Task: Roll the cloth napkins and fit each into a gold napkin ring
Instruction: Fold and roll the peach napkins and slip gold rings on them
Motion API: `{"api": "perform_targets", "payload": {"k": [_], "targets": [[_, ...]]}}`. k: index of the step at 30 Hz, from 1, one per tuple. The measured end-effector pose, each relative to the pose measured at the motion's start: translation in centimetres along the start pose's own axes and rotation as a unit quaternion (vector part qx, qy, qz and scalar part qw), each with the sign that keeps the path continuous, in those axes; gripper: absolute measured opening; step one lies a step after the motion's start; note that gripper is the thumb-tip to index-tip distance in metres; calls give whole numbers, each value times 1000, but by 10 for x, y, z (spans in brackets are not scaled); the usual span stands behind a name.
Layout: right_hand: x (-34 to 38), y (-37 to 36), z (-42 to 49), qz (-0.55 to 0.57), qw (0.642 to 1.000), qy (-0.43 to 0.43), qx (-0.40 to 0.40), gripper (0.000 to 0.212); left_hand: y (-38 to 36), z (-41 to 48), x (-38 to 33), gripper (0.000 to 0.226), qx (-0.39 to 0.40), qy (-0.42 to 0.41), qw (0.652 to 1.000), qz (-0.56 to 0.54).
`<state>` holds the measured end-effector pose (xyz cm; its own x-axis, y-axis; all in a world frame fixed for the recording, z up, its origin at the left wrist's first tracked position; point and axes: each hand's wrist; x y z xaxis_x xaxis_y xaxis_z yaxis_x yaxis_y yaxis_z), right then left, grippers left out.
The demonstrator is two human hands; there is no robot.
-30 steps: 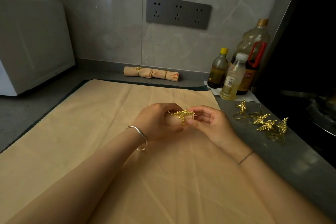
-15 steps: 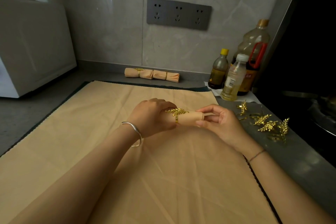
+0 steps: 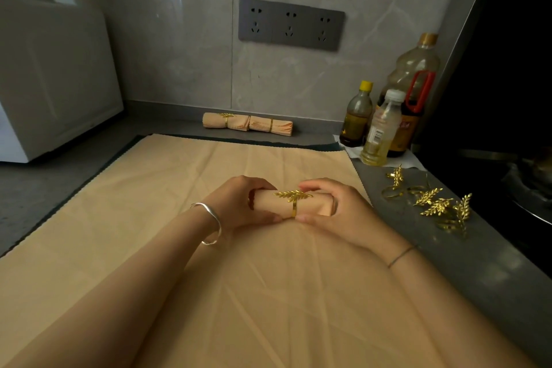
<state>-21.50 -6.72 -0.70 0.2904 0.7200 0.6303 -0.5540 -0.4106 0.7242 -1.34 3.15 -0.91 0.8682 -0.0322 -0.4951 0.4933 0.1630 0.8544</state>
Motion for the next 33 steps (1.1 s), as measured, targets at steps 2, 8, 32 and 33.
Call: {"api": "perform_targets", "payload": {"k": [2,8,32,33], "targets": [[5,-5,5,-49,999,11,-1,54,-1,0,0,49,-2,-5,1000,-1],[6,-11,9,-71,997,8,-16,42,-1,1,0,47,-5,-18,1000,0],[-14,7,-5,30,981,-154,-114,23,-10,5,16,45,-35,28,994,-98],[-14,6,-5,34,979,-159,-120,22,-11,5,15,45,-35,27,994,-101]]}}
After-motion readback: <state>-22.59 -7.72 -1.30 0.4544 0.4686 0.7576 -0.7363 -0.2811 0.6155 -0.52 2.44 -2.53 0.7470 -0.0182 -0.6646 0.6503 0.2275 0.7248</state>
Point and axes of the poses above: each hand's wrist, its own z-axis towards the middle knuckle, its own y-axis out of the back of the hand, x = y × z, and after that the axes turned 3 degrees about x, right-handed
